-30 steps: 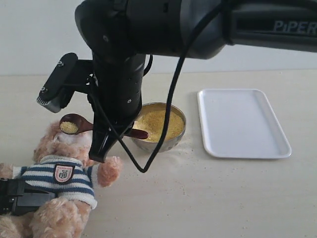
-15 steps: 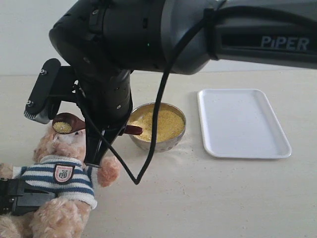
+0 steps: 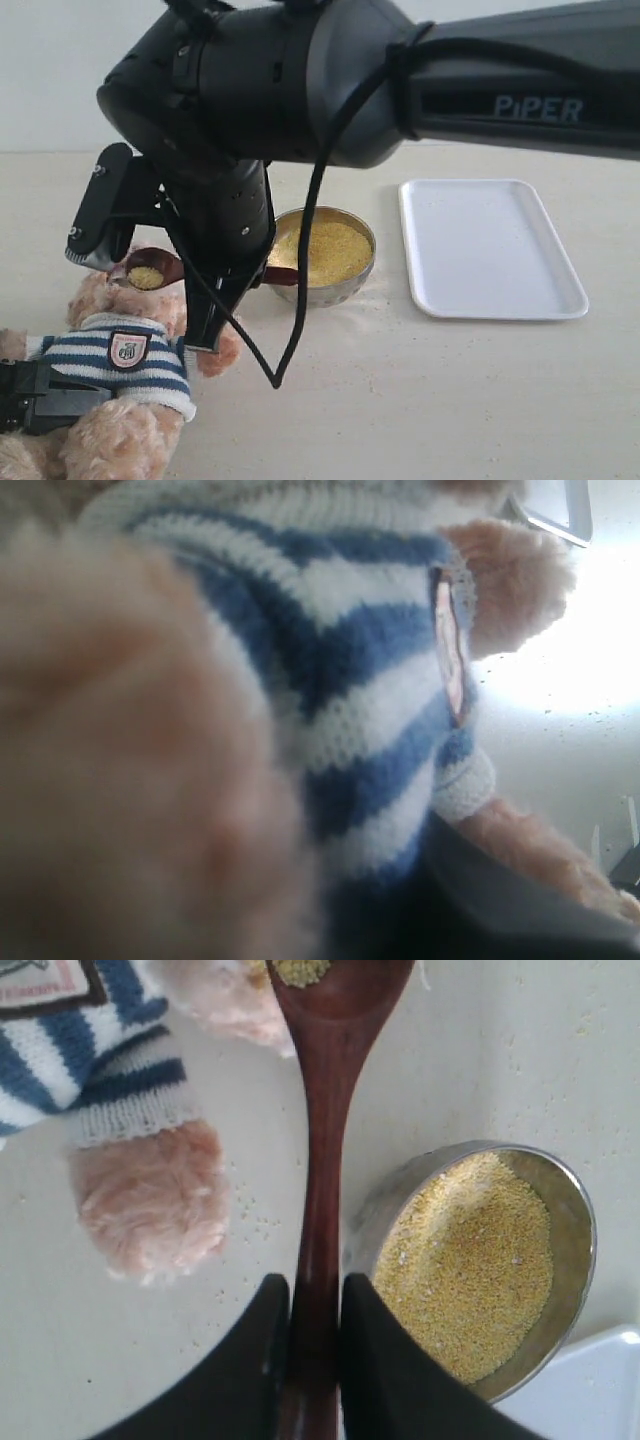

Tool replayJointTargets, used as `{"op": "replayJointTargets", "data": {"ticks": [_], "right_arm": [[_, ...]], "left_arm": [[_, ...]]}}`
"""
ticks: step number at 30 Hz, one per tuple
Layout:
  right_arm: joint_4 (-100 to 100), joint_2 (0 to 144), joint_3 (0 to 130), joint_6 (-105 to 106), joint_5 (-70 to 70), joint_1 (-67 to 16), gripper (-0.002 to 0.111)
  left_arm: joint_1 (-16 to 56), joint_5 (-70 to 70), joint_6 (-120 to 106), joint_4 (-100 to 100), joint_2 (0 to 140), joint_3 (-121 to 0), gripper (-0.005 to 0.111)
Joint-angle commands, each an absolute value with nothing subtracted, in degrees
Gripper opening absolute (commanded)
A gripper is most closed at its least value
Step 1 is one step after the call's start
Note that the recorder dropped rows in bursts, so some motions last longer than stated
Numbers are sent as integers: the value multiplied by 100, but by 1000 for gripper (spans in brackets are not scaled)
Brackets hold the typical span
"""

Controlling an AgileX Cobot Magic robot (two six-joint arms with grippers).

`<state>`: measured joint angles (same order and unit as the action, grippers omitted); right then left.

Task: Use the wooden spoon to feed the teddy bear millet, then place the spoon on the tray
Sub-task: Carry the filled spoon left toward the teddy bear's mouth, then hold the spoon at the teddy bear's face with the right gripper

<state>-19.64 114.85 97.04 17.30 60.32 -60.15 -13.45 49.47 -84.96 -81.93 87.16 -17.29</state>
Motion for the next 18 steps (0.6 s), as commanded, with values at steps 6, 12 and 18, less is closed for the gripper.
{"op": "replayJointTargets", "data": {"ticks": [6,12,18], "right_arm": [[-2867,11799,9726,1449,5865,-6514,14],[-3451,11799,9726,1136,5998,-6590,14],[-3688,11799,9726,1084,6456,-6609,6]], "left_arm": [[-1351,5037,-8508,-8273,8712,-1723,7],[-1351,5037,-8508,-8273,8712,-1723,7],[-1351,5037,-8508,-8273,8712,-1723,7]]}}
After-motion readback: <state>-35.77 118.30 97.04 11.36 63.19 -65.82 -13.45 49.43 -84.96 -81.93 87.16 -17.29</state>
